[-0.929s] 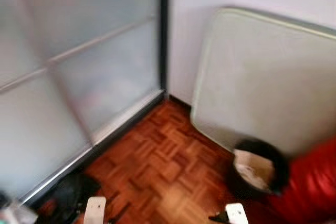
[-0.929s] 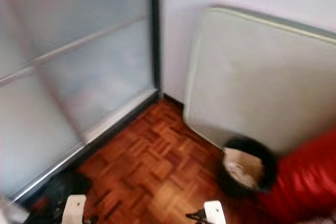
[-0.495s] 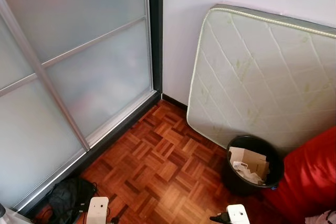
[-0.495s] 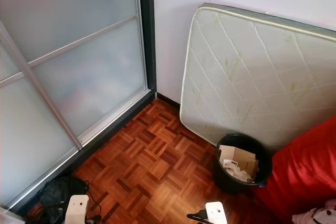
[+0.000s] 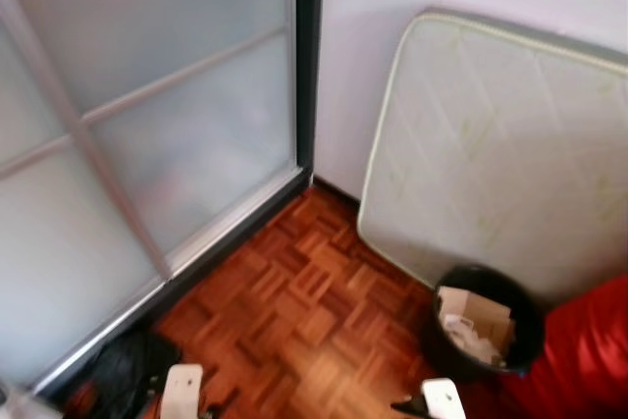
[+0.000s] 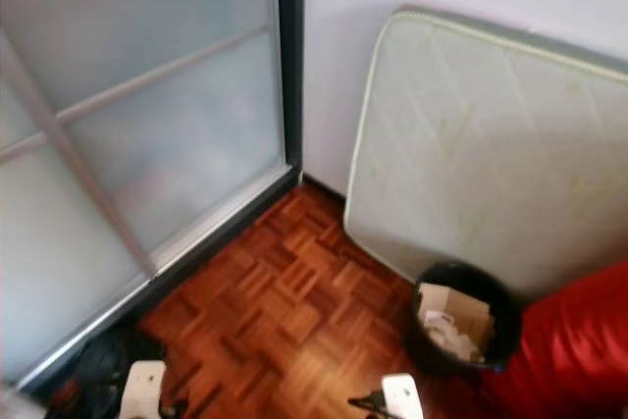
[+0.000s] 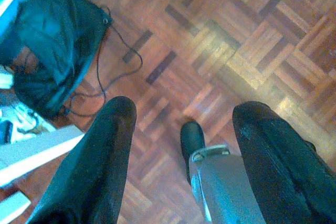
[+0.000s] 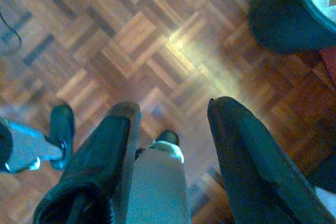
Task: Clean up the room
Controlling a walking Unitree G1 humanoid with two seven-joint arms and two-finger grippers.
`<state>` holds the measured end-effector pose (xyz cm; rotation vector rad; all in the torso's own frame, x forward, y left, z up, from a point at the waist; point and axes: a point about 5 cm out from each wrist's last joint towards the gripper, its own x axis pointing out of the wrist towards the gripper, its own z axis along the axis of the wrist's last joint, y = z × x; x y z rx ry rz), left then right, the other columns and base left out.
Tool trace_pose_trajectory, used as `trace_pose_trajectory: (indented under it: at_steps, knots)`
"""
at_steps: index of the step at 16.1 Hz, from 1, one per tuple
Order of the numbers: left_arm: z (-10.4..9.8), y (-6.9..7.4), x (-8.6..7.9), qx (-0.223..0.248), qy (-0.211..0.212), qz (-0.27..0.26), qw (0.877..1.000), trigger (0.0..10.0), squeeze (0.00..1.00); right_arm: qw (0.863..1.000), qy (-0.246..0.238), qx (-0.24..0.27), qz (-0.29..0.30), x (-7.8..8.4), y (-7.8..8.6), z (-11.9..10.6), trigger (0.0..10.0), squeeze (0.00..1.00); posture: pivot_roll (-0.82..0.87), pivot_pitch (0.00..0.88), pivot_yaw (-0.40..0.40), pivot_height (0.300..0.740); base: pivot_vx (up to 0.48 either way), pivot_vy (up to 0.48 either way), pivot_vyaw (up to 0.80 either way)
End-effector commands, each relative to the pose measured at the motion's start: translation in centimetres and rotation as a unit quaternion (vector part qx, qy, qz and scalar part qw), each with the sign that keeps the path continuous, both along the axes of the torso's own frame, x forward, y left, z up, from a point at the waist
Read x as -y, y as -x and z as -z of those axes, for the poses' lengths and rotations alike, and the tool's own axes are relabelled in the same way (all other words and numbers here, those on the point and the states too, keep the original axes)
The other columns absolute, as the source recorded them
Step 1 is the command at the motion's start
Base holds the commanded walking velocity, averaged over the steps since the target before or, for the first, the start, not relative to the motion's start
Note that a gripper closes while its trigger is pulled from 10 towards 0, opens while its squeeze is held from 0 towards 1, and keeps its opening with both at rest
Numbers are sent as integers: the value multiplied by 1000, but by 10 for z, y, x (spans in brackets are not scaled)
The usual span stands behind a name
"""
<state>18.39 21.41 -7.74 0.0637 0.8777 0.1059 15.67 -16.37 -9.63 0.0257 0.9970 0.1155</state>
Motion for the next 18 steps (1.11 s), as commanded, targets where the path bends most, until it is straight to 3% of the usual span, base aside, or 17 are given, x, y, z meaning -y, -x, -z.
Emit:
trace_pose_trajectory:
  at_steps: [1,18]
  knots:
    - [0,0,4,3,3,2,1000,10000,0,1000,3,-10,10,6,5,2,10000,0,0,43,-47,740,285,0,0]
    - [0,-1,1,4,3,2,1000,10000,0,1000,6,-10,-6,6,5,2,10000,0,2,41,-48,740,296,0,0]
